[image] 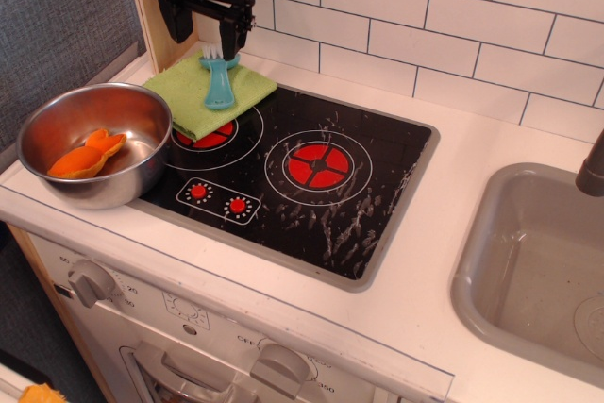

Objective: PLACE THE BRUSH ON THE YELLOW CLOTH

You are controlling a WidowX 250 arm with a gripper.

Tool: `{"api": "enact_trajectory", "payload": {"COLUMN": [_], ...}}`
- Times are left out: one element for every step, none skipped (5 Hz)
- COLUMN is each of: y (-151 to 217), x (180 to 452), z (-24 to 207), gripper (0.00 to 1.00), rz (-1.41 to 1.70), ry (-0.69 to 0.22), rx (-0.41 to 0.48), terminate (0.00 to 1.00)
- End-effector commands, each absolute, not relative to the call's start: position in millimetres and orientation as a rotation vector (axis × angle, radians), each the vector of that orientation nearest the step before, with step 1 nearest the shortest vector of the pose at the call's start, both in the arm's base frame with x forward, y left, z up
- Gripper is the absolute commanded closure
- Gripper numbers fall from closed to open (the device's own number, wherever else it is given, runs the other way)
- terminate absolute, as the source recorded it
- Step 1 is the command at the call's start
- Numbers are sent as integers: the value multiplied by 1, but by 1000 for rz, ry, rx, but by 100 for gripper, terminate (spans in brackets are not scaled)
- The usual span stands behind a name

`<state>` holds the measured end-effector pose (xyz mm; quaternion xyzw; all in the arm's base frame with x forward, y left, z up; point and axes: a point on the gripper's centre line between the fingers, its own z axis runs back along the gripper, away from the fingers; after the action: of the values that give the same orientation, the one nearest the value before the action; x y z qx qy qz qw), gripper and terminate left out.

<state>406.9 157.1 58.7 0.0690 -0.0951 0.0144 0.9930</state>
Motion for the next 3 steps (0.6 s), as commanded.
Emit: {"api": "enact_trajectory", "payload": {"y": [151, 143, 138], "x": [373, 353, 343], "z": [123, 120, 116], "gripper": [0, 0, 0], "rz": [111, 105, 83], "ry": [-191, -157, -152], "rx": [82, 58, 77], "terminate": [0, 0, 0]}}
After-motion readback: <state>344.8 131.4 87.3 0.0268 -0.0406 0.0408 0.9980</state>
